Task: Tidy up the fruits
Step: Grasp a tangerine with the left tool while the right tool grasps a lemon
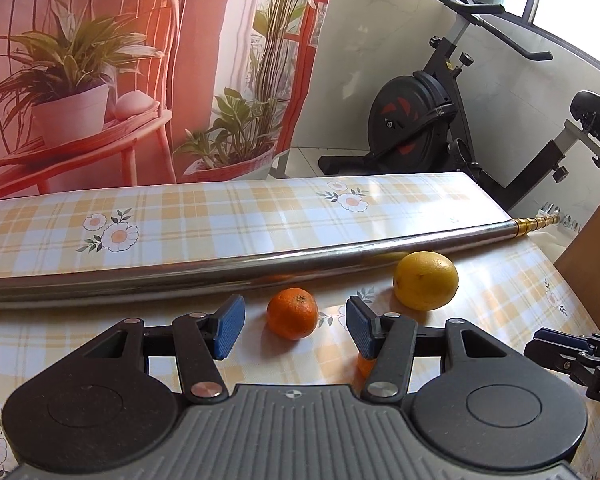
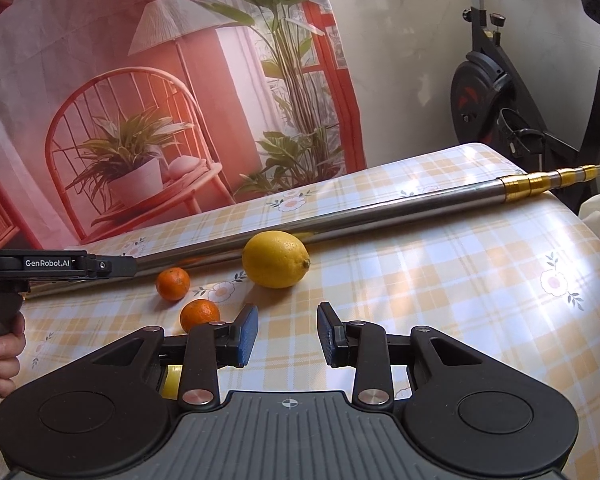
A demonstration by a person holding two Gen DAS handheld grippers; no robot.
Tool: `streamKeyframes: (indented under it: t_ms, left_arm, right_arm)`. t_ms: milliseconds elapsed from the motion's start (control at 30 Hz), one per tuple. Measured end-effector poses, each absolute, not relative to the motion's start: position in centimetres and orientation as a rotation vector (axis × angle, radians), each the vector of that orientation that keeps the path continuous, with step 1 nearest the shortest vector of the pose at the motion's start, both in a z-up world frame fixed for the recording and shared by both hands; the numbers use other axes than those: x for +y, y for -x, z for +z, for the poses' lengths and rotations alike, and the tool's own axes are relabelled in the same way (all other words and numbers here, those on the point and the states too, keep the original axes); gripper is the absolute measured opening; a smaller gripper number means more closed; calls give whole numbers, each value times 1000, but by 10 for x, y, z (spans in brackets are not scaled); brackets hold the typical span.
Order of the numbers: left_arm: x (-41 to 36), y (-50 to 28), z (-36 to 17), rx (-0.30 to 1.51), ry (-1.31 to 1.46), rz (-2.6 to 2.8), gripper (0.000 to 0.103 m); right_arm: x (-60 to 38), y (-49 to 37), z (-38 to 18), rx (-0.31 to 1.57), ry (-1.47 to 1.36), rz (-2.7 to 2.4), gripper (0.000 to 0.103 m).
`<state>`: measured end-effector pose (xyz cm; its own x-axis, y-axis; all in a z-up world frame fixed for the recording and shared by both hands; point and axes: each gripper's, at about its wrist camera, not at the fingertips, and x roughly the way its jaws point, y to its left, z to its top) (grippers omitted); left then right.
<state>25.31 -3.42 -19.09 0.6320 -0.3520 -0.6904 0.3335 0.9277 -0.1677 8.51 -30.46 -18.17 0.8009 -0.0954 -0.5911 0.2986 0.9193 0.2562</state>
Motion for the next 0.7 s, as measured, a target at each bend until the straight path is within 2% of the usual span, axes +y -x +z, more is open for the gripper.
streamKeyframes:
  t_ms: [433,700]
  left_arm:
    - [-51,-277,-211,843,-24,-402,58]
    - [-59,-284,-220,873,-47,-402,54]
  right_arm:
    - [-316,-90,-201,641,-395,-229,31]
    - [-318,-91,-209,654,-410,-231,31]
